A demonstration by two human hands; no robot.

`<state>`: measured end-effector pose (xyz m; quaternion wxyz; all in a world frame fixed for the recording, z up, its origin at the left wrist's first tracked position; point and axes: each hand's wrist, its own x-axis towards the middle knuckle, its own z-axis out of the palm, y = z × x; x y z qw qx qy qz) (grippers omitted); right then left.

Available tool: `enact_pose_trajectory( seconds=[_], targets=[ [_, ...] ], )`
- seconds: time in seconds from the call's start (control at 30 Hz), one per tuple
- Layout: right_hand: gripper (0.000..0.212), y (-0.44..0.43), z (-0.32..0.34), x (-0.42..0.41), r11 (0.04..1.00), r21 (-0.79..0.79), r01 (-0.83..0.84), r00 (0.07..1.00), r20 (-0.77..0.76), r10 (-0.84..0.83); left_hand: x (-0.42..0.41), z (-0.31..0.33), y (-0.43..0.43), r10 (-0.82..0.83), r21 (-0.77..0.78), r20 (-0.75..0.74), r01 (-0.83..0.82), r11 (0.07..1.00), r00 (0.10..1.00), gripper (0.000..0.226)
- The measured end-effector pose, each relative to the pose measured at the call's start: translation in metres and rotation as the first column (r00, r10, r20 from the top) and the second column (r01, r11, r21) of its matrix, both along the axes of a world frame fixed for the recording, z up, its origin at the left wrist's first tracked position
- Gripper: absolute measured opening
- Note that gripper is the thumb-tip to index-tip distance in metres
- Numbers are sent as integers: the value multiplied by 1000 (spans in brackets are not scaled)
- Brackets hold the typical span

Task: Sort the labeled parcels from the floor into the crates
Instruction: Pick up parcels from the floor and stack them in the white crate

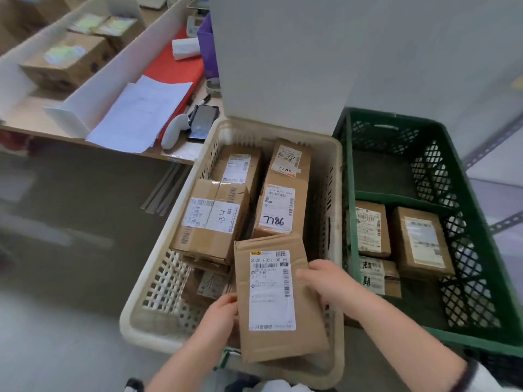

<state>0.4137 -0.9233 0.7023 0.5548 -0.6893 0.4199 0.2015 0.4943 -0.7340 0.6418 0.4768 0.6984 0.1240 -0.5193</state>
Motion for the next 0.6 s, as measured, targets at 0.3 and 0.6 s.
enact_pose_trajectory(
  seconds=[0.3, 0.6],
  targets=[
    [37, 0, 42, 25, 763, -417, -494, 861, -112, 496, -12, 56, 17, -96, -156, -228, 61, 986, 969, 48],
    [15, -12, 5, 71, 577, -380, -723, 640, -53, 767, -22, 38, 16, 50, -150, -443, -129, 980, 895, 46]
  ],
)
